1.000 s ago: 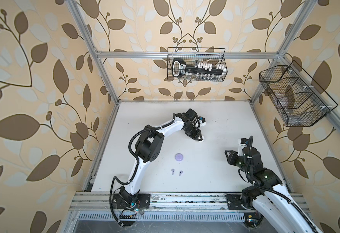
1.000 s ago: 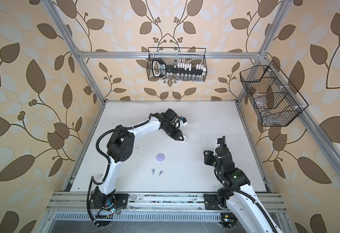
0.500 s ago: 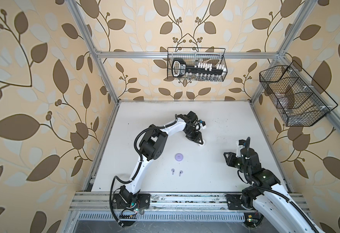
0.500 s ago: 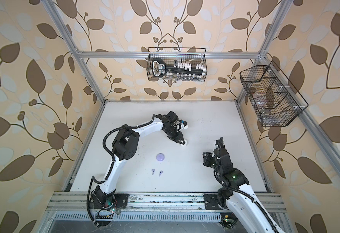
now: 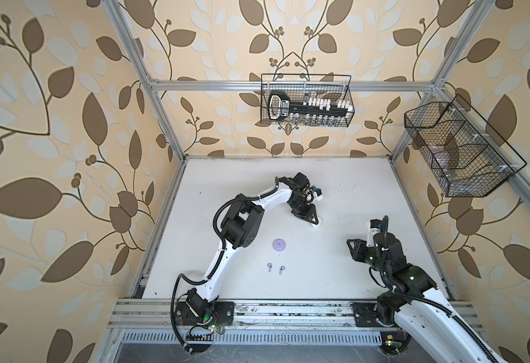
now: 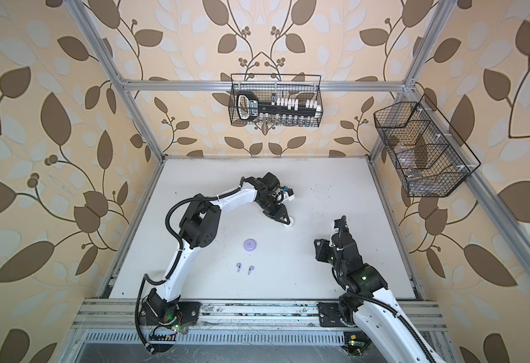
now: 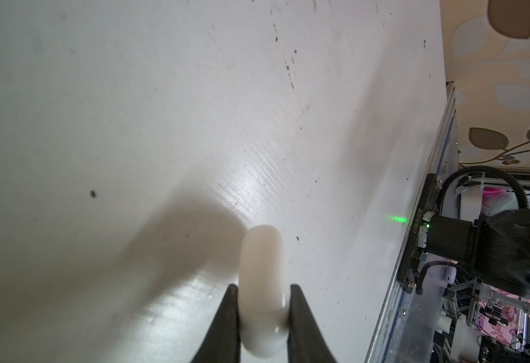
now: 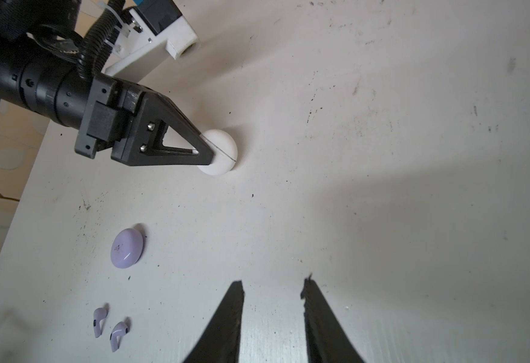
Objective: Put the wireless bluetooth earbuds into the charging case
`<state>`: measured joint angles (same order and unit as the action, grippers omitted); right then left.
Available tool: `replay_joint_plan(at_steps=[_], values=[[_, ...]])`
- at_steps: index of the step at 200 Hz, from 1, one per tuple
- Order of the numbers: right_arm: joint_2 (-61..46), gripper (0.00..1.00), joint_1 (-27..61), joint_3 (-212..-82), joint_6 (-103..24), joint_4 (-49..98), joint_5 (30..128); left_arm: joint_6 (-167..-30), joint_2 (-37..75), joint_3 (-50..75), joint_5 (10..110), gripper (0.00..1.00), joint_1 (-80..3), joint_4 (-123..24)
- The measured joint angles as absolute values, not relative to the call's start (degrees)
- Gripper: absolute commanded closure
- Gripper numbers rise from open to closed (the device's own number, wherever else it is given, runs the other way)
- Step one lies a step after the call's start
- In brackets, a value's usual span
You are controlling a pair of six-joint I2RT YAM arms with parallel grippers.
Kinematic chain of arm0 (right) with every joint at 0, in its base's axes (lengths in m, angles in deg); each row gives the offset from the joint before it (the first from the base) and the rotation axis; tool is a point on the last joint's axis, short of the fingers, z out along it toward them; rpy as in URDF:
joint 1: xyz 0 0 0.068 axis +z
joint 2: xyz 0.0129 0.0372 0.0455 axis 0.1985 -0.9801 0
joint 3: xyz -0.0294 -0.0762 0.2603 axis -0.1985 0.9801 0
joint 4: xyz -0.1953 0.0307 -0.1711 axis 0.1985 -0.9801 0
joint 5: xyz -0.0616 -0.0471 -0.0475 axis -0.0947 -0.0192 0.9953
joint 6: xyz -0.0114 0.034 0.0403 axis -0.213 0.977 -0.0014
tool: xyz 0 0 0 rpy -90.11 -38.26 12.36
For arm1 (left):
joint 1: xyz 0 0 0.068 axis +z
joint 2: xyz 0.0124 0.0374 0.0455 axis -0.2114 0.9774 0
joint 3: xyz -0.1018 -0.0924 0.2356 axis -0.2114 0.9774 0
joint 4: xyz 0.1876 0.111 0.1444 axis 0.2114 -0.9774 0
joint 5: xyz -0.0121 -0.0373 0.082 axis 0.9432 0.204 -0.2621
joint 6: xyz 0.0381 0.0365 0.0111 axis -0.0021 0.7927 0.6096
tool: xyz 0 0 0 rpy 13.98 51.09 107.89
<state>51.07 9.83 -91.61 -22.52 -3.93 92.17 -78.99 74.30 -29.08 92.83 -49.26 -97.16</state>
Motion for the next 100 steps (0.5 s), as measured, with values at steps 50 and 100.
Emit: replay_joint_plan(at_steps=[50, 100], values=[[51.09, 0.67, 10.53, -91.59, -21.65, -3.95, 92.13, -78.88, 74.32, -29.11, 92.39, 0.71, -49.22, -97.18], [51.09, 0.66, 11.67, -91.59, -20.86, -3.95, 92.15, -78.86, 74.34, -29.11, 92.32, 0.62, -48.85, -97.18]])
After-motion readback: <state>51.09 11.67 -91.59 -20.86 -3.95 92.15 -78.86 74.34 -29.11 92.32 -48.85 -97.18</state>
